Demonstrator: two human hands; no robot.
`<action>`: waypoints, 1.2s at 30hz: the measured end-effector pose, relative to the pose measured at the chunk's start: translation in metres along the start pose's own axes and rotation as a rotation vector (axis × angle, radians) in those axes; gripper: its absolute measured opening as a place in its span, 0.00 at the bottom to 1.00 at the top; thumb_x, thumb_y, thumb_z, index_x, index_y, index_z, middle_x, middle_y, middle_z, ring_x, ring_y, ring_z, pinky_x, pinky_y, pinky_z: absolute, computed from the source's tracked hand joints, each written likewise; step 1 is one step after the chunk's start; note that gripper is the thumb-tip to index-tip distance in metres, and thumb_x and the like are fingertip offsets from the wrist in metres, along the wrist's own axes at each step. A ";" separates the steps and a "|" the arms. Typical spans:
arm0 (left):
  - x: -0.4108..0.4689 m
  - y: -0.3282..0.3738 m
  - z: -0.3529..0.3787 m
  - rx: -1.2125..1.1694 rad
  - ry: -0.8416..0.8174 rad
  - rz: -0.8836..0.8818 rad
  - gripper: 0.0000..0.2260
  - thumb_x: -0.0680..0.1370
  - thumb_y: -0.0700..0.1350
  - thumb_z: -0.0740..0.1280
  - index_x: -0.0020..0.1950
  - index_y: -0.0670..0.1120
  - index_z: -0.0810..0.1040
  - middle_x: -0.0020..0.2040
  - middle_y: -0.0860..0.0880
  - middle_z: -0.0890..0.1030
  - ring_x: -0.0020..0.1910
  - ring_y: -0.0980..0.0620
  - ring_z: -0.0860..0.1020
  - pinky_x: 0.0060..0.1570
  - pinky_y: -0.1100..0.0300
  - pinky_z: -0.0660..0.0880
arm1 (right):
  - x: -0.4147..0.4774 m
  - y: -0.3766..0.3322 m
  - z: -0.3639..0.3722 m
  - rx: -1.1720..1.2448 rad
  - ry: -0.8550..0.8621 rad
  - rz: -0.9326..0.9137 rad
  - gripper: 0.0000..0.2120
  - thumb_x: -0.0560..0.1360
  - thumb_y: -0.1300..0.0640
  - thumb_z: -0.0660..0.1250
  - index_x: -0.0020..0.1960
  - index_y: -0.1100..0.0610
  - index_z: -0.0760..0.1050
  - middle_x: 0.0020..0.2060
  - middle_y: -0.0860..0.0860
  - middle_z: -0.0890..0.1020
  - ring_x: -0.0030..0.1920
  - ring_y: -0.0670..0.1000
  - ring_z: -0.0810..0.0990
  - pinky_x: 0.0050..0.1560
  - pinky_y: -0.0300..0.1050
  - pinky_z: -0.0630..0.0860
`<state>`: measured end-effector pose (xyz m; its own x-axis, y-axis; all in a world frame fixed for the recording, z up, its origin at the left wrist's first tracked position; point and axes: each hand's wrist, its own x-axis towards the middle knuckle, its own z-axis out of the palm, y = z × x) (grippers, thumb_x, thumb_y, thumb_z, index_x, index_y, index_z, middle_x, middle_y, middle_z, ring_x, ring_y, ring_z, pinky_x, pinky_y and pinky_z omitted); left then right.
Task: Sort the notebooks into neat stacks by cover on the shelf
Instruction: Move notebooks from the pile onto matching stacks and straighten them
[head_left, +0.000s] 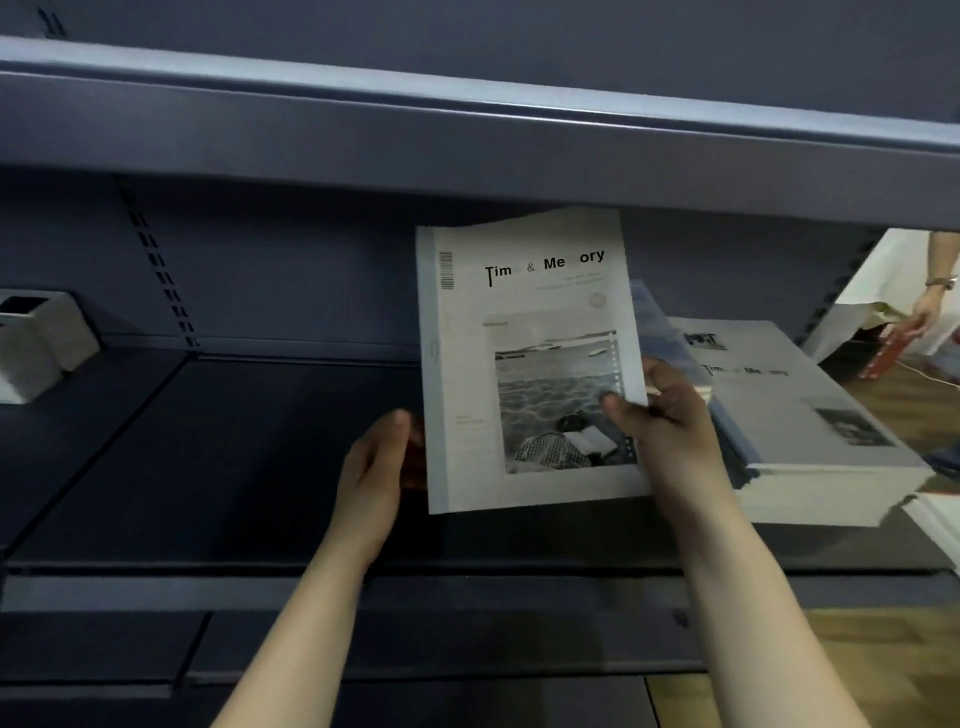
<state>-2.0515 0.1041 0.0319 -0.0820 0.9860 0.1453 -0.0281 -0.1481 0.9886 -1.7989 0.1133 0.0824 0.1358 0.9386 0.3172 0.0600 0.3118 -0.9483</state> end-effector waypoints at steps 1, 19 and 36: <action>0.000 -0.004 0.008 -0.017 -0.012 -0.036 0.25 0.75 0.65 0.55 0.47 0.45 0.78 0.42 0.49 0.84 0.40 0.54 0.82 0.36 0.67 0.76 | 0.001 -0.003 -0.011 -0.018 0.011 -0.010 0.14 0.74 0.70 0.66 0.55 0.54 0.78 0.47 0.50 0.86 0.49 0.50 0.84 0.44 0.39 0.79; 0.001 -0.047 0.104 1.222 -0.168 0.160 0.17 0.80 0.52 0.57 0.69 0.56 0.67 0.70 0.52 0.67 0.68 0.49 0.63 0.66 0.48 0.59 | 0.018 -0.016 -0.198 -0.044 0.214 0.191 0.13 0.76 0.70 0.63 0.55 0.58 0.80 0.38 0.50 0.86 0.37 0.49 0.85 0.32 0.40 0.79; -0.004 -0.045 0.126 1.235 -0.062 0.064 0.22 0.79 0.51 0.56 0.74 0.52 0.60 0.72 0.49 0.64 0.70 0.46 0.61 0.68 0.45 0.56 | 0.037 0.000 -0.261 -0.931 0.351 0.290 0.12 0.70 0.54 0.74 0.52 0.58 0.82 0.44 0.59 0.84 0.46 0.60 0.81 0.44 0.50 0.75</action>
<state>-1.9241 0.1168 -0.0076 -0.0006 0.9867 0.1628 0.9349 -0.0572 0.3503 -1.5358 0.1096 0.0982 0.5388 0.8168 0.2062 0.6994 -0.2973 -0.6499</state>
